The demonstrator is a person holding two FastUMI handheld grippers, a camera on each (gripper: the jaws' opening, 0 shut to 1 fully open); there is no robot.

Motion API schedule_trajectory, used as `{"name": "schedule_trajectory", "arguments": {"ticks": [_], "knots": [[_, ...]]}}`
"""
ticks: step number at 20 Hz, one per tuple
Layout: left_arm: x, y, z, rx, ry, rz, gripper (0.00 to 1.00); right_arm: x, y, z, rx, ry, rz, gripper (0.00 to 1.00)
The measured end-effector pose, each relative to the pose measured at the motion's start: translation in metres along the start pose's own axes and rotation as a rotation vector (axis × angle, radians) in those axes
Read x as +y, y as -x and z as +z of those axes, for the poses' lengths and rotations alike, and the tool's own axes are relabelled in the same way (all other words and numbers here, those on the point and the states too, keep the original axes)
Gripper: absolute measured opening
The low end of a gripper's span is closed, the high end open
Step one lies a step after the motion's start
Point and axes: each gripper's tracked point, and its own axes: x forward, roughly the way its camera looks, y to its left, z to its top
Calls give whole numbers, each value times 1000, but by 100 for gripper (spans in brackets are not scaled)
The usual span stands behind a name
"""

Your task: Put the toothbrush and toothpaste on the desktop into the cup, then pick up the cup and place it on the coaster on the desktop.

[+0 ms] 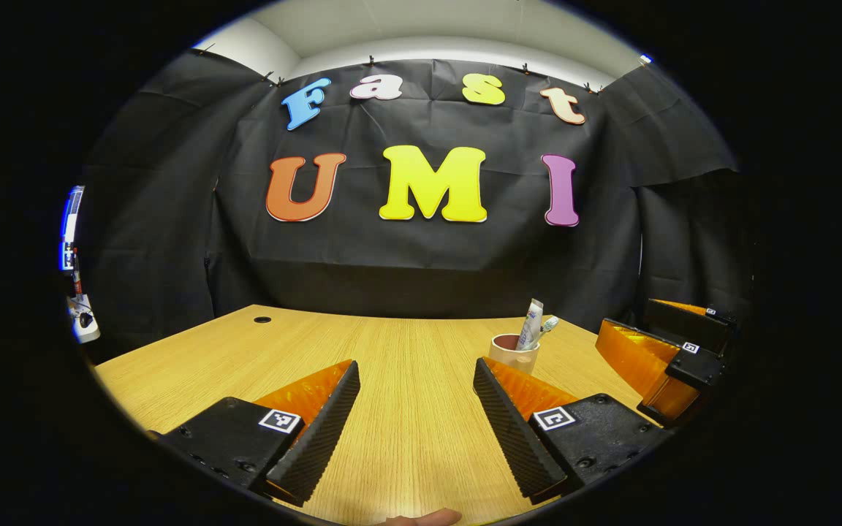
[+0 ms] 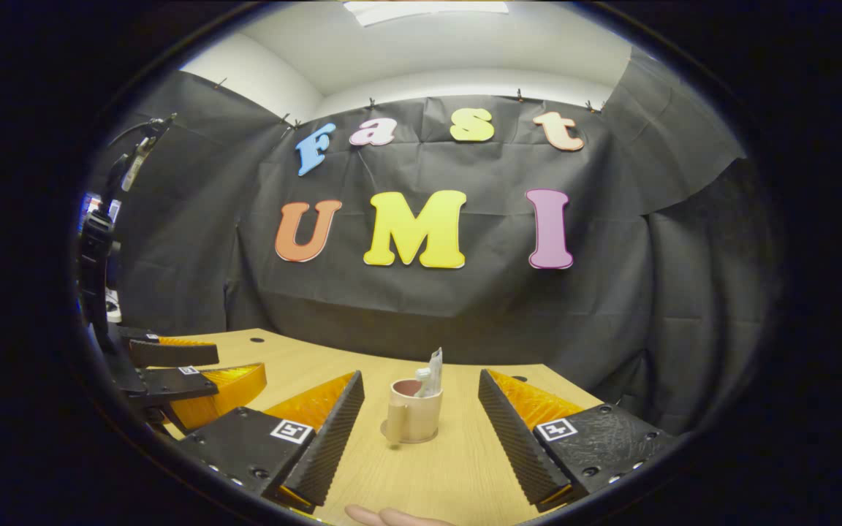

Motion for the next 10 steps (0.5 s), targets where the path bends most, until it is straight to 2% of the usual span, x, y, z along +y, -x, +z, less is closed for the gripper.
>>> {"name": "schedule_trajectory", "arguments": {"ticks": [2, 3, 10], "knots": [[-3, 2, -1, 1, -9, -7, 99, 0, 0, -1, 3, 0, -1, 92], [-4, 3, -1, -1, -15, -6, 99, 0, -1, 0, 3, 0, -2, 95], [-4, -6, -13, -3, -18, -10, 99, -1, -1, -2, 5, 2, -2, 93]]}}
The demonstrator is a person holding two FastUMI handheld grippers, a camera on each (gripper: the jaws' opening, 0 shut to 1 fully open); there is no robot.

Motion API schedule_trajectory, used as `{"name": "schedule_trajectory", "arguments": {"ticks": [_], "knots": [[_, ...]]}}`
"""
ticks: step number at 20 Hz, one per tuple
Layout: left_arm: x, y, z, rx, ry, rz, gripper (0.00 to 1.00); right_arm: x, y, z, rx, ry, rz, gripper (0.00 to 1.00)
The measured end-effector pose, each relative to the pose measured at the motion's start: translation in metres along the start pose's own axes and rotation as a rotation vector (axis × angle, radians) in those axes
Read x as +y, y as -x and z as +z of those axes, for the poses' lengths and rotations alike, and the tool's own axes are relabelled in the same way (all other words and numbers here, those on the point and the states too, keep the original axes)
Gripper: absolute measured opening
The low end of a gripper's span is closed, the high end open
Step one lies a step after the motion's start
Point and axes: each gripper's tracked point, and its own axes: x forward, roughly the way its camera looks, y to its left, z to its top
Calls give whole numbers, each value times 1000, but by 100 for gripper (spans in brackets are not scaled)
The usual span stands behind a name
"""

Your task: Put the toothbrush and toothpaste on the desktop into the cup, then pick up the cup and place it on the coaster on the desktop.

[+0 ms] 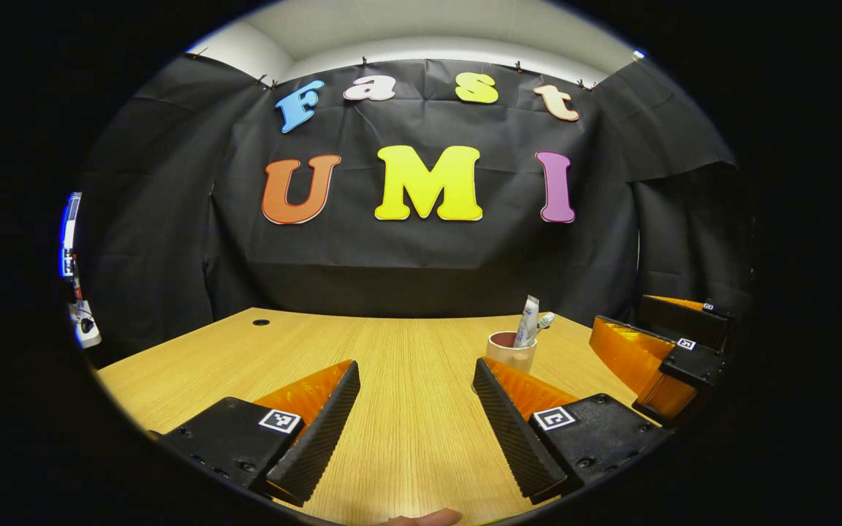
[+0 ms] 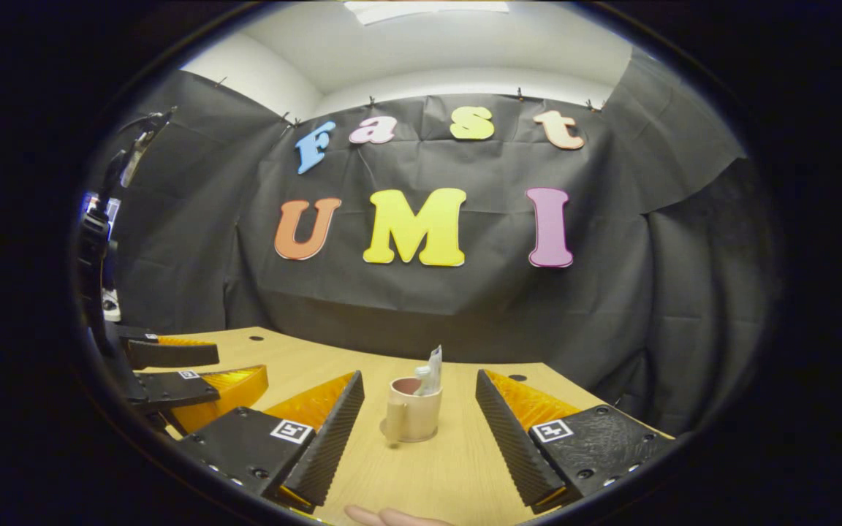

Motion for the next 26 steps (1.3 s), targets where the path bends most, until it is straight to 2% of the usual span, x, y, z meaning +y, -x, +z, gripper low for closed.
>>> {"name": "schedule_trajectory", "arguments": {"ticks": [12, 18, 22, 26], "knots": [[0, -2, -5, 7, -9, -8, 99, -1, -3, -5, 13, -2, -2, 92], [11, 11, -3, 2, -21, 19, 99, 0, -4, -9, 43, -19, 3, 92], [11, 29, 4, 5, -14, 26, 99, 0, 9, 4, 36, -11, 0, 92], [6, 45, 20, -24, -53, 27, 99, -2, 26, 25, 0, 5, -4, 92]]}}
